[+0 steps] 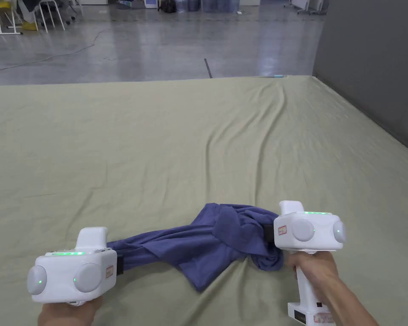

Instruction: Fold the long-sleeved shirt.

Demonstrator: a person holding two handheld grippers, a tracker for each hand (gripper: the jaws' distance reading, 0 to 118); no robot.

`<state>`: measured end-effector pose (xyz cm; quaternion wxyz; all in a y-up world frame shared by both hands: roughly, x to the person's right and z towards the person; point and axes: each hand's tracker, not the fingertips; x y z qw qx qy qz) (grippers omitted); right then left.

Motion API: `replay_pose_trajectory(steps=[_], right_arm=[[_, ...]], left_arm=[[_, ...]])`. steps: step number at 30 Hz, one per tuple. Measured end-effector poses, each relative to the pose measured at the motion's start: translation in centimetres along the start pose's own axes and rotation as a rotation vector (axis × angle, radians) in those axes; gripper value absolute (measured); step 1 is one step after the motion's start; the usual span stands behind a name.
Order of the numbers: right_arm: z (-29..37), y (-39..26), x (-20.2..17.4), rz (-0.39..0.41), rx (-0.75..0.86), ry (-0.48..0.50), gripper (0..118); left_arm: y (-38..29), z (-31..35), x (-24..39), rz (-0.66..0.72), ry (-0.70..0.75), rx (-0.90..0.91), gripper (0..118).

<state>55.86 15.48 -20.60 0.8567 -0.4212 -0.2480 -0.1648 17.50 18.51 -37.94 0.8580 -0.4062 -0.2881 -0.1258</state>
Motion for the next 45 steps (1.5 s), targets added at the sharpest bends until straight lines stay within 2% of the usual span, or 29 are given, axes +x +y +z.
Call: replay_pose_trajectory(steps=[1, 2, 5, 11, 15, 18, 20, 23, 26, 29, 31, 35, 40, 45], right_arm=[[0.5, -0.1, -0.2, 0.027, 0.03, -0.007, 26], [1.4, -0.2, 0.1, 0.02, 0.063, 0.042, 26], [4.9, 0.4, 0.8, -0.039, 0.173, 0.089, 26], [13.2, 5.7, 0.1, -0.031, 0.373, 0.151, 26], [18.1, 10.8, -1.8, 0.013, 0.468, 0.19, 26], [21.2, 15.5, -3.4, 0.0, 0.521, 0.226, 26], [23.4, 18.8, -4.9, -0.006, 0.558, 0.229, 26], [25.4, 24.6, -7.1, 0.03, 0.609, 0.195, 26], [26.6, 30.3, -8.6, 0.021, 0.62, 0.202, 26], [26.5, 34.8, -9.5, -0.006, 0.625, 0.196, 26], [25.5, 36.5, -10.0, 0.001, 0.616, 0.152, 26], [21.9, 36.6, -10.3, 0.011, 0.603, 0.141, 26], [12.4, 32.9, -9.8, 0.001, 0.451, 0.119, 26], [1.7, 25.9, -9.2, -0.015, 0.239, 0.114, 26]], left_arm=[[0.1, 0.2, -0.2, 0.003, 0.0, 0.006, 3], [0.3, 0.6, -0.5, 0.011, -0.003, 0.022, 3], [1.7, 2.5, -1.7, 0.072, -0.002, 0.103, 3], [7.7, 9.8, -3.4, 0.116, -0.008, 0.319, 3], [13.5, 14.9, -5.0, 0.172, -0.021, 0.435, 3], [18.5, 18.3, -5.5, 0.134, 0.038, 0.53, 3], [21.9, 20.4, -5.9, 0.132, 0.056, 0.583, 3], [27.5, 22.3, -6.6, 0.147, 0.088, 0.612, 3], [32.9, 22.6, -7.4, 0.144, 0.145, 0.609, 3], [36.8, 21.9, -7.9, 0.141, 0.179, 0.588, 3], [37.9, 21.0, -7.9, 0.145, 0.184, 0.577, 3], [37.8, 17.3, -7.9, 0.122, 0.181, 0.537, 3], [33.8, 8.4, -8.2, 0.108, 0.191, 0.38, 3], [26.2, -1.2, -8.6, 0.112, 0.165, 0.198, 3]])
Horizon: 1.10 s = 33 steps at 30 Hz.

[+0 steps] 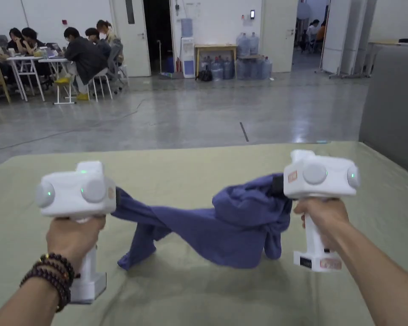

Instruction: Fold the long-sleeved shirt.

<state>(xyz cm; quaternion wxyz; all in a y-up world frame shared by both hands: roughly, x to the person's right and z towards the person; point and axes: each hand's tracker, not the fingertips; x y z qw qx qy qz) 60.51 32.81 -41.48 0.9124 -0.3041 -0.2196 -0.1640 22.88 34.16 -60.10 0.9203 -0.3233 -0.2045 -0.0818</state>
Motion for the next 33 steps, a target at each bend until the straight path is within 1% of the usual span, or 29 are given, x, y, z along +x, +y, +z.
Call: replay_pose_trajectory(steps=[2, 5, 7, 9, 11, 13, 15, 17, 20, 23, 24, 25, 26, 27, 28, 29, 31, 32, 33], right_arm=[[-2.3, -3.1, 0.9, 0.006, -0.048, 0.003, 26], [-1.8, -6.9, 1.5, 0.019, -0.071, 0.01, 26], [0.4, -9.6, 1.9, 0.02, -0.056, 0.028, 26], [2.8, -12.4, 2.4, 0.037, -0.055, 0.038, 26], [5.4, -15.8, 2.8, 0.086, -0.072, 0.045, 26], [7.5, -19.1, 3.3, 0.13, -0.103, 0.033, 26], [9.7, -22.6, 3.6, 0.14, -0.128, 0.03, 26], [11.1, -25.3, 4.2, 0.136, -0.152, 0.027, 26], [12.3, -28.6, 4.5, 0.151, -0.199, 0.02, 26], [12.0, -30.3, 4.4, 0.184, -0.224, -0.009, 26], [12.1, -30.6, 4.4, 0.186, -0.222, -0.005, 27], [12.6, -30.7, 4.4, 0.186, -0.196, 0.006, 31], [13.4, -30.7, 4.3, 0.173, -0.165, 0.02, 58], [14.3, -30.7, 4.2, 0.166, -0.164, 0.012, 101], [15.3, -30.5, 4.3, 0.153, -0.157, 0.028, 118], [17.1, -29.9, 4.3, 0.125, -0.098, 0.053, 117], [19.8, -28.9, 5.0, 0.076, -0.032, 0.034, 117], [21.0, -28.5, 5.2, 0.048, -0.005, 0.027, 114], [22.2, -28.2, 5.5, 0.015, 0.027, 0.031, 106]], left_arm=[[-3.2, -1.6, -0.2, -0.003, -0.007, -0.062, 3], [-7.5, -0.9, -1.4, 0.071, -0.037, -0.103, 3], [-10.4, 1.1, -2.4, 0.119, -0.086, -0.088, 3], [-13.8, 4.1, -3.1, 0.098, -0.094, -0.077, 3], [-17.4, 6.6, -3.4, 0.08, -0.097, -0.087, 3], [-21.1, 7.5, -4.8, 0.102, -0.098, -0.113, 3], [-24.8, 9.2, -5.5, 0.122, -0.107, -0.154, 3], [-28.0, 10.1, -5.9, 0.101, -0.098, -0.181, 3], [-31.0, 10.9, -6.3, 0.097, -0.086, -0.214, 3], [-32.2, 10.4, -6.6, 0.106, -0.082, -0.238, 5], [-32.2, 10.7, -6.2, 0.106, -0.086, -0.239, 7], [-32.1, 10.8, -6.1, 0.104, -0.093, -0.245, 10], [-31.9, 10.9, -6.0, 0.098, -0.091, -0.257, 29], [-31.7, 11.1, -5.9, 0.073, -0.066, -0.28, 74], [-31.5, 11.9, -5.4, 0.056, -0.057, -0.289, 118], [-30.5, 13.0, -5.5, 0.042, -0.087, -0.214, 118], [-29.1, 14.2, -5.7, 0.045, -0.088, -0.202, 118], [-30.3, 15.1, -5.8, 0.051, -0.084, -0.198, 117], [-30.1, 15.8, -6.0, 0.065, -0.088, -0.159, 107]])
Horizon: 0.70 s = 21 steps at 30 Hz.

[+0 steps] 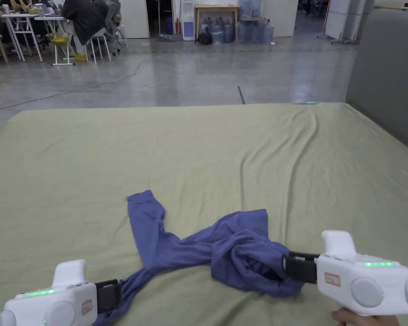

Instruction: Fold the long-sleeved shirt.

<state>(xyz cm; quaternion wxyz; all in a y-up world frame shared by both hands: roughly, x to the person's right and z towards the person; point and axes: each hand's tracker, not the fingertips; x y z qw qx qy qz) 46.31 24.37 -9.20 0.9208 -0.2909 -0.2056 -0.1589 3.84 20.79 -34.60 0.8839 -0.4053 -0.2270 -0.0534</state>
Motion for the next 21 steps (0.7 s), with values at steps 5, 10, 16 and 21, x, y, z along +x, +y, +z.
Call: replay_pose_trajectory(steps=[5, 10, 16, 21], right_arm=[[0.6, 0.5, 0.0, -0.019, 0.007, -0.008, 3], [-0.1, 0.2, 0.5, -0.035, -0.024, 0.009, 3], [-1.3, -0.1, 0.5, -0.022, -0.051, 0.006, 3], [-2.1, -0.5, 1.2, -0.022, -0.087, -0.003, 3]], left_arm=[[0.5, 2.3, 1.7, 0.039, -0.047, 0.039, 0], [1.8, -0.5, 0.7, 0.043, -0.086, 0.005, 0], [4.0, -5.5, 4.3, -0.044, -0.084, -0.058, 113], [5.5, -11.6, 7.2, -0.124, -0.035, -0.101, 113]])
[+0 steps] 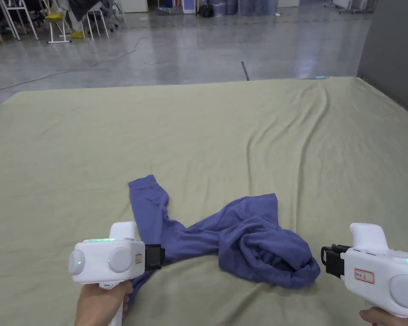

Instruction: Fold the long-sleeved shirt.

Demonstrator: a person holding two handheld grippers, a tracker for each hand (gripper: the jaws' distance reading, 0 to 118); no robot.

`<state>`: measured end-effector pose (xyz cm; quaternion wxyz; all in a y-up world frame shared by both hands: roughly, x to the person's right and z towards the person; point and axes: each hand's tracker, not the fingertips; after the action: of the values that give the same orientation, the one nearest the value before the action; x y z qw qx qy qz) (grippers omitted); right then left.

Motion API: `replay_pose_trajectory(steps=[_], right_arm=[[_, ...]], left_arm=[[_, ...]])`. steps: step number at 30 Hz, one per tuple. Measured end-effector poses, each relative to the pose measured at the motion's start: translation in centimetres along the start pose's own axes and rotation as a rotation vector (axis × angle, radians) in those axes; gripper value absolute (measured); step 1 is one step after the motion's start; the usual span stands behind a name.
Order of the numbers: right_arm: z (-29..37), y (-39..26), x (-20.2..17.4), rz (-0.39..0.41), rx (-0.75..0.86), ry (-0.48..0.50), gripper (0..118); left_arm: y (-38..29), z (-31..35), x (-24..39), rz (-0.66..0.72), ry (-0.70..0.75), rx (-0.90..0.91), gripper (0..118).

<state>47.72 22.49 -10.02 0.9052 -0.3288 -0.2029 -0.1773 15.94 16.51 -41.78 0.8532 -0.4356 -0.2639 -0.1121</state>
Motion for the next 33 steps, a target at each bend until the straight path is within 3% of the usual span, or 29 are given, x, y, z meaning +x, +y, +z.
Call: replay_pose_trajectory(steps=[5, 8, 9, 10, 11, 13, 18, 19, 20, 21, 26, 31, 33], right_arm=[[-0.8, -0.4, 0.6, 0.006, -0.039, -0.019, 3], [-1.2, -0.2, 0.8, 0.012, -0.051, -0.032, 3], [-1.4, 0.0, 0.9, 0.013, -0.054, -0.033, 3], [-1.8, 0.4, 0.8, 0.014, -0.057, -0.036, 3], [-2.1, 0.8, 0.8, 0.019, -0.059, -0.038, 3], [-2.9, 2.4, 0.3, 0.044, -0.054, -0.045, 3], [-6.9, 9.0, -1.3, 0.101, -0.012, 0.018, 5], [-8.0, 10.3, -1.7, 0.113, -0.011, 0.03, 39], [-9.4, 11.8, -2.2, 0.124, -0.015, 0.028, 82], [-11.2, 13.2, -2.8, 0.146, -0.032, 0.027, 108], [-19.8, 16.6, -4.6, 0.186, -0.191, 0.004, 107], [-25.8, 15.3, -7.2, 0.232, -0.37, 0.024, 98], [-26.8, 13.7, -8.7, 0.299, -0.447, -0.015, 79]], left_arm=[[1.2, -3.8, 1.4, -0.001, -0.048, -0.05, 112], [1.0, -4.1, 2.7, -0.07, 0.003, -0.048, 99], [0.9, -3.4, 2.9, -0.078, -0.019, -0.025, 82], [1.1, -2.8, 2.7, -0.069, -0.077, 0.007, 27], [1.0, -2.1, 2.7, -0.049, -0.141, 0.037, 2], [0.8, -0.8, 3.5, -0.091, -0.05, 0.067, 2], [0.2, 2.8, 2.9, -0.03, -0.11, 0.144, 2], [0.0, 3.5, 2.7, -0.019, -0.103, 0.174, 2], [-0.3, 4.3, 2.7, -0.008, -0.096, 0.2, 2], [-0.6, 4.9, 2.7, -0.009, -0.1, 0.201, 2], [-2.0, 5.8, 2.8, 0.009, -0.112, 0.2, 2], [-2.4, 4.7, 2.7, 0.022, -0.108, 0.164, 2], [-2.3, 4.7, 2.6, 0.034, -0.105, 0.16, 2]])
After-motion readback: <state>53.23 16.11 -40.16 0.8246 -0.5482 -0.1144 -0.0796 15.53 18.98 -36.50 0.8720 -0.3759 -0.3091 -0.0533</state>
